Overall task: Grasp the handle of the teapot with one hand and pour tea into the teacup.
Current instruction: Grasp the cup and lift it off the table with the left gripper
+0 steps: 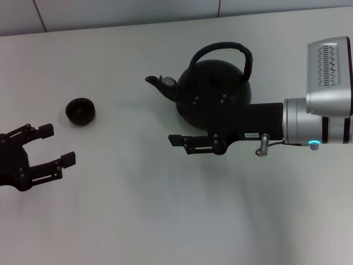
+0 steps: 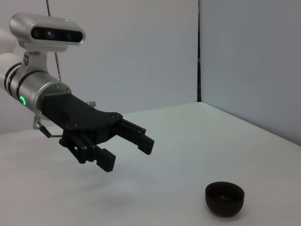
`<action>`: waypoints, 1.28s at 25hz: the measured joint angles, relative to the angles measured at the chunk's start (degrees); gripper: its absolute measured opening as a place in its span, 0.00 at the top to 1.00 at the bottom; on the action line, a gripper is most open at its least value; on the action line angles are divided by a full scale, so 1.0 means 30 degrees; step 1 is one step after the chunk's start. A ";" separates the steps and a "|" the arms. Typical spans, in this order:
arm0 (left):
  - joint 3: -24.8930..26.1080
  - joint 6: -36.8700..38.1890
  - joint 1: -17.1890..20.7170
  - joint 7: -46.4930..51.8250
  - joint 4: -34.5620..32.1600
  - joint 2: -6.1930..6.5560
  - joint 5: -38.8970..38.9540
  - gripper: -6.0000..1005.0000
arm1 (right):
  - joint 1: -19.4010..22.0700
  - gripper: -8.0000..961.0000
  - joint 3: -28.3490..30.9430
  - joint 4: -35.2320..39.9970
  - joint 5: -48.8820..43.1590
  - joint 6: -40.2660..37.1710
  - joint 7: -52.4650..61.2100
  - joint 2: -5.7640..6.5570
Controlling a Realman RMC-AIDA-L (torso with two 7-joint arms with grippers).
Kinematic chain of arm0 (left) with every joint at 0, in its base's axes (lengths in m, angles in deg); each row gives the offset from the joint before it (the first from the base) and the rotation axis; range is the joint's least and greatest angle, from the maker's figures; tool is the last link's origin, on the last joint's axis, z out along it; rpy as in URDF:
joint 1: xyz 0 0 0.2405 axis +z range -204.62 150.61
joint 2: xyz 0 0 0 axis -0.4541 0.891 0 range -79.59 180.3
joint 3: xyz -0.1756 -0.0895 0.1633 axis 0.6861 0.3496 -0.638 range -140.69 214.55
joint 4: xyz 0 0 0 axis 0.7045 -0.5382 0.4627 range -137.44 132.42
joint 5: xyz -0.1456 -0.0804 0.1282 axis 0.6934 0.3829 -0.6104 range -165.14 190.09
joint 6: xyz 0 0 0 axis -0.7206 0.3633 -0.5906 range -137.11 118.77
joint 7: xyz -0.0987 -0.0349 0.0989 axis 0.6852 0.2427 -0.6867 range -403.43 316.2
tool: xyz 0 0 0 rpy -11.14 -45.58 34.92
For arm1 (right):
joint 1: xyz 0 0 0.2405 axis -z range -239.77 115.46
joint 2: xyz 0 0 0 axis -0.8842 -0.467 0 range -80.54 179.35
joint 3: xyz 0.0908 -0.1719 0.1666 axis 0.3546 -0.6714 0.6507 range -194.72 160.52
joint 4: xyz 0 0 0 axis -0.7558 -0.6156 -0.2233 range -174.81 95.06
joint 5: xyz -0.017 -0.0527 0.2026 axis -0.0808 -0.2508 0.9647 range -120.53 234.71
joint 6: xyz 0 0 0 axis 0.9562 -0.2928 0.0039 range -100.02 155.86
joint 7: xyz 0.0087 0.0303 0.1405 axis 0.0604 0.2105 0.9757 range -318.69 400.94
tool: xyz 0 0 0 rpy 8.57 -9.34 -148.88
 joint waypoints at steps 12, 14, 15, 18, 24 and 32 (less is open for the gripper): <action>0.0000 0.0000 0.0004 0.0000 0.0000 0.0019 0.0001 0.15 | -0.0024 0.28 0.0000 0.0002 0.0000 0.0017 0.0000 0.0001; -0.0001 0.0000 0.0005 0.0000 0.0000 0.0024 0.0001 0.15 | -0.0028 0.28 0.0000 0.0003 0.0000 0.0021 0.0000 0.0001; -0.0001 -0.0003 0.0005 0.0000 0.0000 0.0028 0.0002 0.15 | -0.0030 0.28 -0.0001 0.0002 0.0000 0.0022 0.0000 0.0000; -0.0001 -0.0165 0.0005 0.0000 0.0000 0.0028 0.0002 0.15 | -0.0031 0.28 0.0000 0.0002 0.0000 0.0029 0.0000 0.0001; -0.0010 -0.0487 -0.0049 -0.0057 0.0000 -0.0067 0.0053 0.16 | -0.0031 0.28 0.0000 -0.0006 0.0000 0.0032 0.0001 0.0000; -0.0064 -0.2706 -0.0517 -0.2620 0.2207 -0.0574 0.1440 0.16 | -0.0115 0.29 -0.0117 -0.0038 0.0000 0.0197 0.0001 -0.0013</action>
